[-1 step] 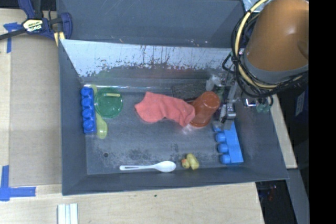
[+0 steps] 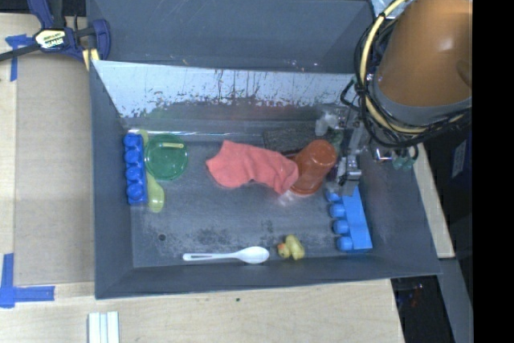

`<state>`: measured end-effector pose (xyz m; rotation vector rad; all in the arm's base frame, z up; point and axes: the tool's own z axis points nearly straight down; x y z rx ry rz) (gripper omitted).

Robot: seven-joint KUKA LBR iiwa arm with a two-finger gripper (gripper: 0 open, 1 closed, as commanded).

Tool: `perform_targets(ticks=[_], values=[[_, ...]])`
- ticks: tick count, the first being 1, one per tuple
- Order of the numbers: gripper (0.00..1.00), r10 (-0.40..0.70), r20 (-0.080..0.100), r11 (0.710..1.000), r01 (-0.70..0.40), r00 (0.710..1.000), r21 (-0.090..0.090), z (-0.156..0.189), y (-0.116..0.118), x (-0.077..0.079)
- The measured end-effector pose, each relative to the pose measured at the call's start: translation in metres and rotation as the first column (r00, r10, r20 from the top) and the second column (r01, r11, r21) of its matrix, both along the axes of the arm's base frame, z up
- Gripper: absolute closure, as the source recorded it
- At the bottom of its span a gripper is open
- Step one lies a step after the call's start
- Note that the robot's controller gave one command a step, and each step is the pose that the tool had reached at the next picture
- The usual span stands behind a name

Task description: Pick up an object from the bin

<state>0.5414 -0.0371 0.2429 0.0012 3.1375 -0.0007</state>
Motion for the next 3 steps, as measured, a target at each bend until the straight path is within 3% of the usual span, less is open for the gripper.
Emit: perform_targets(ticks=[1, 2, 3], values=[[0.0, -0.094, 0.005, 0.996, 0.094, 0.996, 0.002, -0.092, 0.025, 0.041], [0.0, 0.018, 0.017, 1.0, -0.018, 1.0, -0.002, -0.081, 0.065, 0.046], [0.0, -0.282, 0.003, 0.959, 0.282, 0.959, 0.002, -0.123, 0.082, 0.049]])
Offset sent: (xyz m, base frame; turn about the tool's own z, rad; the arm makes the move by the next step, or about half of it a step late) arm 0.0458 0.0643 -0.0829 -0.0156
